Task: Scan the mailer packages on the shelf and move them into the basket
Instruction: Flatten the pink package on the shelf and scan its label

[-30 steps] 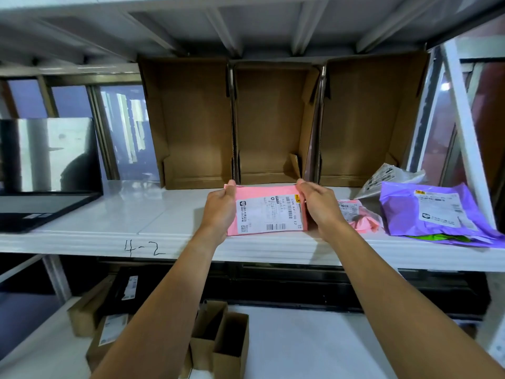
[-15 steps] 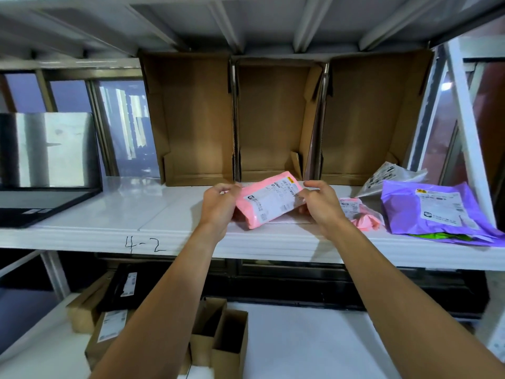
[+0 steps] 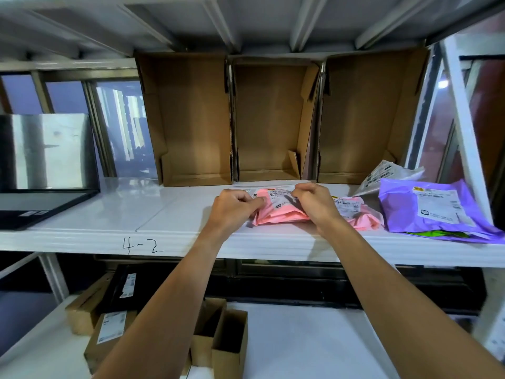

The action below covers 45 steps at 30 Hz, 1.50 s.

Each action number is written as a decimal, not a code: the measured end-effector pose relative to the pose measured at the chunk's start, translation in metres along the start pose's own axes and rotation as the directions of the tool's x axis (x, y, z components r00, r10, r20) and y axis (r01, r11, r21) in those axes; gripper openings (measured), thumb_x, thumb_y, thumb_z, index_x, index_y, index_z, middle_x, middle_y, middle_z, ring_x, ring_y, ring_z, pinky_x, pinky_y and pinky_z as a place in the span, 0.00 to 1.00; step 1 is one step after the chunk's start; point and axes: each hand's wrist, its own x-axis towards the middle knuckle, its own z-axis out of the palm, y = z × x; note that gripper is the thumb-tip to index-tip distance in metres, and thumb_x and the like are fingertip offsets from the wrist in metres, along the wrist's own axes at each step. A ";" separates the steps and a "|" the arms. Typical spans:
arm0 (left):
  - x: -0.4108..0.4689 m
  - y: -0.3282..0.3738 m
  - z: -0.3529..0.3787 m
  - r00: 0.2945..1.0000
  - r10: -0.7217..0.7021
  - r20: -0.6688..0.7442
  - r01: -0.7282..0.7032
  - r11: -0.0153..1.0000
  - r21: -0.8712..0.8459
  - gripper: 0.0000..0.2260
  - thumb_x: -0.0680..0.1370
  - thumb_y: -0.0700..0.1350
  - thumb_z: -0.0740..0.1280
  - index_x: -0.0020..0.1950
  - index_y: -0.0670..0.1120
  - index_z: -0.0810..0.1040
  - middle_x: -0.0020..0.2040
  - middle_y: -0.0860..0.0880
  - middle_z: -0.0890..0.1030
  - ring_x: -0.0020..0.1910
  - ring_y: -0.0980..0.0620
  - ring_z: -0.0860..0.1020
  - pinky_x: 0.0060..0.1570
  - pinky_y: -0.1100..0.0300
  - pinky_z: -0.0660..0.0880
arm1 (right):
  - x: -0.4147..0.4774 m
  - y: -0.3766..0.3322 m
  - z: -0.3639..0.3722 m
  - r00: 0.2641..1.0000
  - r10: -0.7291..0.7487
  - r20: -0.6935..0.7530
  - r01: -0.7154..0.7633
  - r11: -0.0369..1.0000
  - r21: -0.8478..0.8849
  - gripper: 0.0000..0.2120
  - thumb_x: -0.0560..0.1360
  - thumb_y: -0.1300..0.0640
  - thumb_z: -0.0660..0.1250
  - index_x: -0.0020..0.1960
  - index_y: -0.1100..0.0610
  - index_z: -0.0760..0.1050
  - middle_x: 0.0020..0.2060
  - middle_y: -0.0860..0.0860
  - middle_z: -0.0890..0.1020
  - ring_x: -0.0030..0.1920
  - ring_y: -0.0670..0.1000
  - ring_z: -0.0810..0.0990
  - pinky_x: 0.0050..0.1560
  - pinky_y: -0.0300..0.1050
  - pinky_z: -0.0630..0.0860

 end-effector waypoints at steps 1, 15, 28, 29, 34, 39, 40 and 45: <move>0.000 0.001 0.000 1.000 0.003 0.003 -0.003 1.000 0.011 0.11 0.74 0.52 0.75 0.39 0.45 0.86 0.36 0.49 0.84 0.40 0.51 0.82 0.40 0.59 0.79 | 0.000 0.000 0.000 0.999 -0.034 0.018 0.035 0.998 -0.043 0.13 0.78 0.55 0.67 0.61 0.53 0.80 0.61 0.49 0.78 0.63 0.52 0.74 0.67 0.47 0.69; 0.011 -0.014 0.005 0.986 0.169 -0.016 -0.162 0.965 0.208 0.09 0.78 0.58 0.68 0.54 0.55 0.78 0.52 0.51 0.78 0.49 0.55 0.78 0.49 0.55 0.76 | -0.008 -0.001 0.015 0.908 -0.083 0.411 0.318 0.775 -0.546 0.25 0.85 0.42 0.45 0.81 0.47 0.54 0.81 0.44 0.53 0.80 0.49 0.50 0.76 0.53 0.46; 0.012 -0.014 0.006 0.981 0.192 0.005 -0.188 0.951 0.245 0.09 0.81 0.54 0.64 0.57 0.55 0.81 0.60 0.54 0.78 0.59 0.55 0.75 0.64 0.53 0.72 | -0.012 -0.003 0.016 0.898 -0.131 0.420 0.356 0.775 -0.522 0.23 0.84 0.43 0.51 0.77 0.46 0.64 0.77 0.49 0.65 0.76 0.55 0.63 0.71 0.50 0.58; 0.011 -0.013 0.006 0.980 0.198 0.006 -0.193 0.949 0.249 0.09 0.82 0.53 0.63 0.57 0.55 0.82 0.60 0.55 0.78 0.59 0.55 0.75 0.63 0.53 0.71 | -0.011 -0.002 0.015 0.902 -0.137 0.408 0.345 0.797 -0.495 0.22 0.84 0.43 0.53 0.75 0.47 0.68 0.74 0.50 0.70 0.73 0.55 0.67 0.69 0.49 0.61; 0.010 -0.012 0.007 0.974 0.224 0.020 -0.219 0.925 0.311 0.08 0.81 0.52 0.63 0.54 0.56 0.82 0.60 0.55 0.78 0.57 0.55 0.73 0.58 0.57 0.70 | -0.009 -0.003 0.008 0.928 -0.210 0.309 0.311 0.893 -0.326 0.16 0.83 0.50 0.58 0.62 0.52 0.81 0.60 0.50 0.82 0.62 0.52 0.76 0.67 0.50 0.69; 0.008 -0.016 0.014 0.946 0.315 0.080 -0.310 0.801 0.512 0.16 0.81 0.54 0.62 0.66 0.51 0.77 0.68 0.53 0.75 0.69 0.50 0.69 0.68 0.51 0.67 | -0.013 -0.002 0.012 0.917 -0.200 0.344 0.356 0.798 -0.485 0.19 0.83 0.46 0.55 0.71 0.50 0.72 0.69 0.51 0.75 0.68 0.54 0.71 0.69 0.53 0.66; 0.008 -0.015 0.014 0.946 0.303 0.116 -0.318 0.797 0.513 0.17 0.82 0.54 0.61 0.69 0.51 0.75 0.72 0.53 0.73 0.72 0.49 0.67 0.70 0.49 0.65 | -0.015 -0.003 0.014 0.909 -0.187 0.371 0.370 0.773 -0.516 0.21 0.84 0.46 0.53 0.74 0.50 0.68 0.73 0.51 0.71 0.71 0.54 0.68 0.70 0.52 0.63; 0.009 -0.014 0.014 0.937 0.211 0.280 -0.331 0.790 0.516 0.21 0.85 0.51 0.53 0.79 0.54 0.64 0.80 0.53 0.62 0.79 0.52 0.58 0.76 0.51 0.56 | -0.020 -0.007 0.018 0.865 -0.130 0.485 0.434 0.679 -0.592 0.24 0.86 0.45 0.43 0.80 0.48 0.55 0.80 0.48 0.57 0.79 0.48 0.54 0.75 0.48 0.50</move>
